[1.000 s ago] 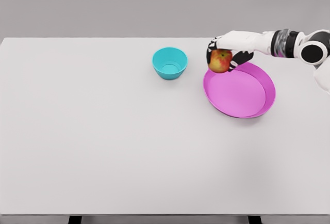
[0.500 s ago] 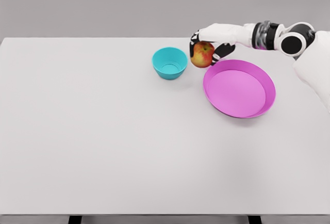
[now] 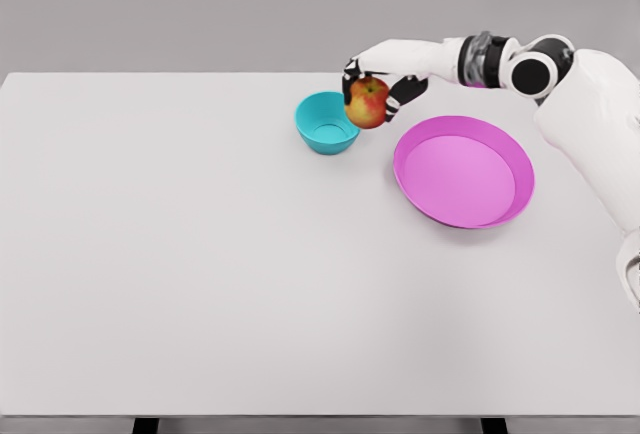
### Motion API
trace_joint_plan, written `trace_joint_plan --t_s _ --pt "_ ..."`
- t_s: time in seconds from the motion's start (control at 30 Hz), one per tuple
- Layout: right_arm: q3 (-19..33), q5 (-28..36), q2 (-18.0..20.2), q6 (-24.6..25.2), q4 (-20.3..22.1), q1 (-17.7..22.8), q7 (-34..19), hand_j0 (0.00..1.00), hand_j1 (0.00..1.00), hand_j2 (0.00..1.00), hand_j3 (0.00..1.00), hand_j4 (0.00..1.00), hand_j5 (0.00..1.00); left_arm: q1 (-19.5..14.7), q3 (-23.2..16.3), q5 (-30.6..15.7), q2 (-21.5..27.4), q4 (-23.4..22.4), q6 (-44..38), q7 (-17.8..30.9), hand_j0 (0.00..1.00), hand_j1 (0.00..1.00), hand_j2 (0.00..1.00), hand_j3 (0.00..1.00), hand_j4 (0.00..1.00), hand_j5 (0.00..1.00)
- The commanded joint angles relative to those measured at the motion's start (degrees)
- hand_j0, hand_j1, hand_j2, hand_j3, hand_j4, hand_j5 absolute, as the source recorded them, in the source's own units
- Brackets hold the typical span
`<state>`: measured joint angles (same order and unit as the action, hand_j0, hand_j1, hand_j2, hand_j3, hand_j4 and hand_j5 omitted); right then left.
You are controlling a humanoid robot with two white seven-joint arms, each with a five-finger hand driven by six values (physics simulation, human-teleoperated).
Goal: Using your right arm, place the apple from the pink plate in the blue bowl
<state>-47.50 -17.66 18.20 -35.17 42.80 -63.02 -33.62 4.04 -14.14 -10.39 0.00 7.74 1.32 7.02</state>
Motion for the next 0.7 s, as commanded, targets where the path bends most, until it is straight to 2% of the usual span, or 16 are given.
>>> trace_joint_plan --t_s 0.0,0.1,0.2,0.67 --pt "0.1 0.2 -0.7 0.2 -0.3 0.0 0.1 0.46 0.46 0.46 0.46 0.46 0.46 0.0 0.0 0.0 0.0 0.0 0.0 0.0 1.0 1.0 1.0 1.0 1.0 1.0" --pt "0.2 0.2 -1.2 0.2 -0.3 -0.2 0.1 0.46 0.46 0.46 0.46 0.46 0.46 0.0 0.0 0.0 0.0 0.0 0.0 0.0 1.0 1.0 1.0 1.0 1.0 1.0" --pt "0.1 0.1 -2.4 0.2 -2.6 -0.9 0.1 0.46 0.46 0.46 0.46 0.46 0.46 0.0 0.0 0.0 0.0 0.0 0.0 0.0 1.0 1.0 1.0 1.0 1.0 1.0" --pt "0.1 -1.9 -6.8 0.2 -8.4 -3.2 0.1 0.47 0.47 0.47 0.47 0.47 0.47 0.0 0.0 0.0 0.0 0.0 0.0 0.0 1.0 1.0 1.0 1.0 1.0 1.0"
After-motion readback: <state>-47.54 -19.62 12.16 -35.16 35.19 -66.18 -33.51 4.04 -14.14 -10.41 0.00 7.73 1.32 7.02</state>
